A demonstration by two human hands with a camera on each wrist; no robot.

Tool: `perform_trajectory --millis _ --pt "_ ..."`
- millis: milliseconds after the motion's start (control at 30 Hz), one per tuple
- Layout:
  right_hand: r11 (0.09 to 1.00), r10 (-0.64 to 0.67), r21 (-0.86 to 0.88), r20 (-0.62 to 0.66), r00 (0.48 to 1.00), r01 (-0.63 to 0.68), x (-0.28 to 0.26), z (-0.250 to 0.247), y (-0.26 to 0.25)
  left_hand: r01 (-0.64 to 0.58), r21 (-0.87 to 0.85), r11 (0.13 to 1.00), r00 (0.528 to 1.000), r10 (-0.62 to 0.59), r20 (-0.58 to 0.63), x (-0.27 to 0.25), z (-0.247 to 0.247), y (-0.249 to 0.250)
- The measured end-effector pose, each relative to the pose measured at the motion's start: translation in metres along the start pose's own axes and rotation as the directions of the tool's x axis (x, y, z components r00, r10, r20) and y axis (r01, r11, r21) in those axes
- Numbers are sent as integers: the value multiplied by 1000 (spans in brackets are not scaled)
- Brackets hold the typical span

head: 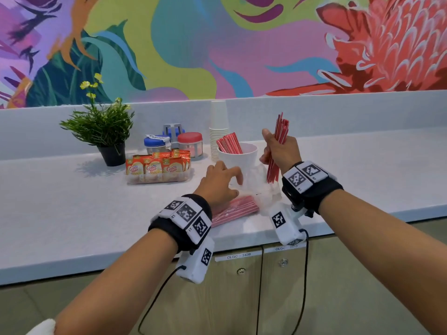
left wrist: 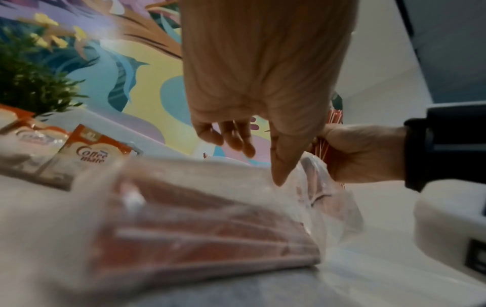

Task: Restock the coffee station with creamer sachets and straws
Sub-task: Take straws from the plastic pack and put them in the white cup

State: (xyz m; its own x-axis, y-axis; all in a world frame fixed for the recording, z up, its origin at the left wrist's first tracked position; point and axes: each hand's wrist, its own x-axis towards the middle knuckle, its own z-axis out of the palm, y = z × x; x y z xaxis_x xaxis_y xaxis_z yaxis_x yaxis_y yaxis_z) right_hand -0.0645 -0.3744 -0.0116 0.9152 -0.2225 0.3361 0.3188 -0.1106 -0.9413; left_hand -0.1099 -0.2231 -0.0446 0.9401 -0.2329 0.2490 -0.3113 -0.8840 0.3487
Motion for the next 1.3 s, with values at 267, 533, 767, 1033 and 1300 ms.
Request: perform_trajectory --millis 267,533,767,1033,1300 --pt "996 2 -92 61 998 4 -8 7 21 59 191 980 919 -128 373 -1 -3 1" --pt "996 82 22 52 995 -83 -18 13 35 103 187 977 886 -175 429 0 -14 9" --pt "995 -62 86 59 996 57 12 11 -21 122 43 992 910 -130 394 15 -52 18" --pt "962 -162 237 76 984 140 57 44 -60 116 -64 991 989 -110 101 65 -87 12" --pt "972 -106 226 166 980 67 95 86 -21 299 -223 928 952 -307 1 128 -67 -37"
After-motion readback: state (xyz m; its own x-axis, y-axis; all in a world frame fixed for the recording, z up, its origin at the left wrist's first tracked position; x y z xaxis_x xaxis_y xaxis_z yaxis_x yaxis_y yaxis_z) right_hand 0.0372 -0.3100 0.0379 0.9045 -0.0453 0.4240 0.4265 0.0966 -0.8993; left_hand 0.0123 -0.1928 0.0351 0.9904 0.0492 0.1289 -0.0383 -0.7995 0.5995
